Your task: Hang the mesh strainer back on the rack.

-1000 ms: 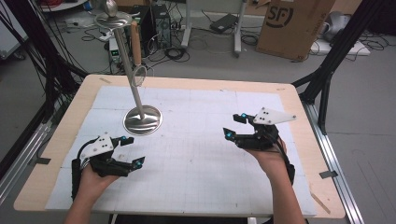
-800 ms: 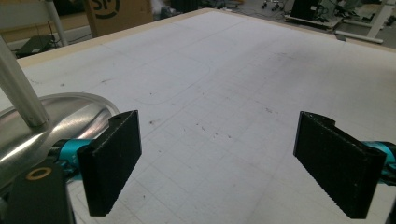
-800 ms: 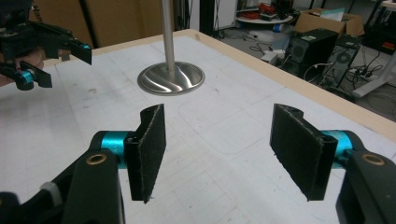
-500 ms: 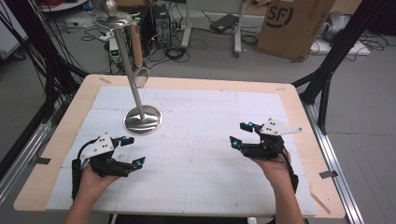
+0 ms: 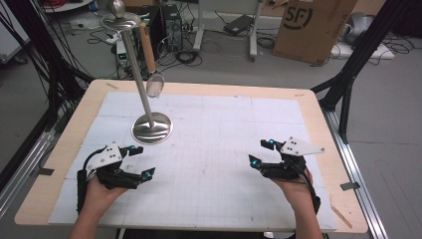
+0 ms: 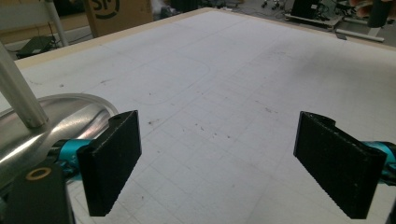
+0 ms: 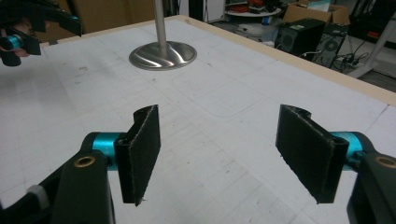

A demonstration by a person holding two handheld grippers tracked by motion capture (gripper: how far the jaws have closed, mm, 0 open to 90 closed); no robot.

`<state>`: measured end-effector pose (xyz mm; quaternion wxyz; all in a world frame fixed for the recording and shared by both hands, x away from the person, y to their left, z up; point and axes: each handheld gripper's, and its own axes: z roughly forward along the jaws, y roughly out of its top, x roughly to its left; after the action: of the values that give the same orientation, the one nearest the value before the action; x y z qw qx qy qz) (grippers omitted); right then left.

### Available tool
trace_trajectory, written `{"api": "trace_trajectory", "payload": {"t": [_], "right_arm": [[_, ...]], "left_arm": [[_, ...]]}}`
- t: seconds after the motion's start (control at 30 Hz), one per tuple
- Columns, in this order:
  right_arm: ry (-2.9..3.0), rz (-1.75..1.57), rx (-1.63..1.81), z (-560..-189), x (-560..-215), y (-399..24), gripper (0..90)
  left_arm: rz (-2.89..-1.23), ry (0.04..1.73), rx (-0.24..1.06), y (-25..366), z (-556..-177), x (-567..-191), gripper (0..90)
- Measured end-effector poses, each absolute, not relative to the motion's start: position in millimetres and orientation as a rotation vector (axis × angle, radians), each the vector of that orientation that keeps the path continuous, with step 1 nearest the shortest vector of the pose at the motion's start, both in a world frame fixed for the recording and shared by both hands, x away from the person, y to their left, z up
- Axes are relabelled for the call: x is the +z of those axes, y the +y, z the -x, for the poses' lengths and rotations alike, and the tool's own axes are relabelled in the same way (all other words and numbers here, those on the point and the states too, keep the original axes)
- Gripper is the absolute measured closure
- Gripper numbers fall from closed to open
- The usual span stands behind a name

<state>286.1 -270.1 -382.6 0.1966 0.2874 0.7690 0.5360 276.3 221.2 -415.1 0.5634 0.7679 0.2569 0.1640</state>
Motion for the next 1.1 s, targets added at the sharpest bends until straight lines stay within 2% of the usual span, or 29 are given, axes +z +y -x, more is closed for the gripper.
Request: {"api": "trace_trajectory", "payload": {"t": [0.37,1.1], "right_arm": [[2.185,-0.846,1.525,-284.3,-394.6,-269.6,26.6],[2.214,-0.877,1.525,-285.2,-401.3,-270.3,25.1]], "left_arm": [[-1.786,0.598,0.385,219.8,-276.7,-412.5,15.3],[-1.777,0.594,0.394,222.6,-274.6,-410.0,15.3]]}}
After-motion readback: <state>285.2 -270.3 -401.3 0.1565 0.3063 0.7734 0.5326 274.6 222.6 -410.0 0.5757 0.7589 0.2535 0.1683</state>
